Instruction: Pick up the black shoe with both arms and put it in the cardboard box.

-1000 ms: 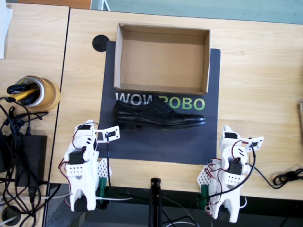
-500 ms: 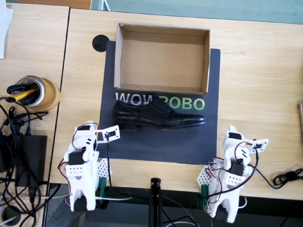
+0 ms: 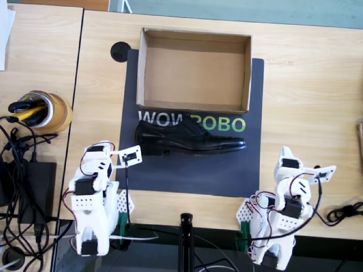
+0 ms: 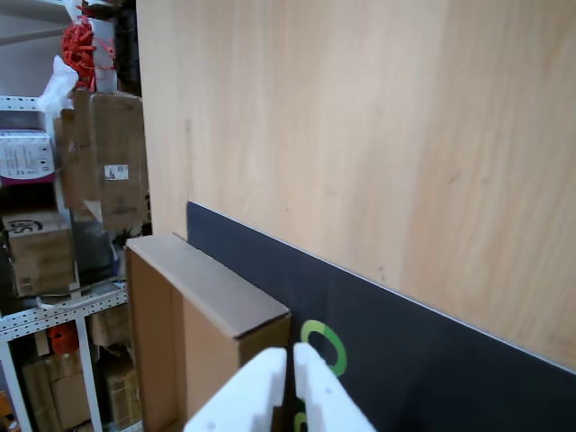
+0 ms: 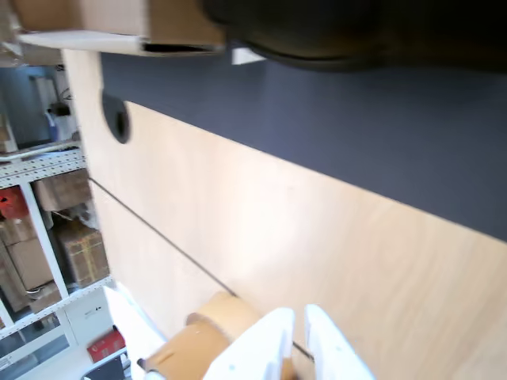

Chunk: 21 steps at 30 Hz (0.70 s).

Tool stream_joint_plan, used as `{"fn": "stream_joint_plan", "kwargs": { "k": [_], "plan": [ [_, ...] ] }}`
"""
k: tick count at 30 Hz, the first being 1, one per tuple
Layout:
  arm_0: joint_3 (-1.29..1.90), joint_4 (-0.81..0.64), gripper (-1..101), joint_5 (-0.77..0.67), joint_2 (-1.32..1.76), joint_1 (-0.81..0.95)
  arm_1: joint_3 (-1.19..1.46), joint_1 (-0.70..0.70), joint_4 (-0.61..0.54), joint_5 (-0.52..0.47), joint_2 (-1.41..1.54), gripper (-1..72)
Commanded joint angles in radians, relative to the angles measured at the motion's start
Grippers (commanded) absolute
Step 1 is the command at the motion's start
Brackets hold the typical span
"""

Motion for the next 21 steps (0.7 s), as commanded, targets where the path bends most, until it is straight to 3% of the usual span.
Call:
{"fn": "stream_joint_plan", "kwargs": {
  "k": [1,8,21],
  "plan": [
    [-0.140,0.034,0,-0.023,-0.081,-0.006,-0.133,-0.018,0.041,-0.006,-0.069,-0.2],
    [-0.373,0.126,0,-0.040,-0.252,0.028,-0.410,-0.087,0.181,-0.006,-0.307,-0.2],
    [-0.626,0.348,0,-0.137,-0.407,0.198,-0.788,-0.364,0.462,0.018,-0.611,-0.2]
  ]
}}
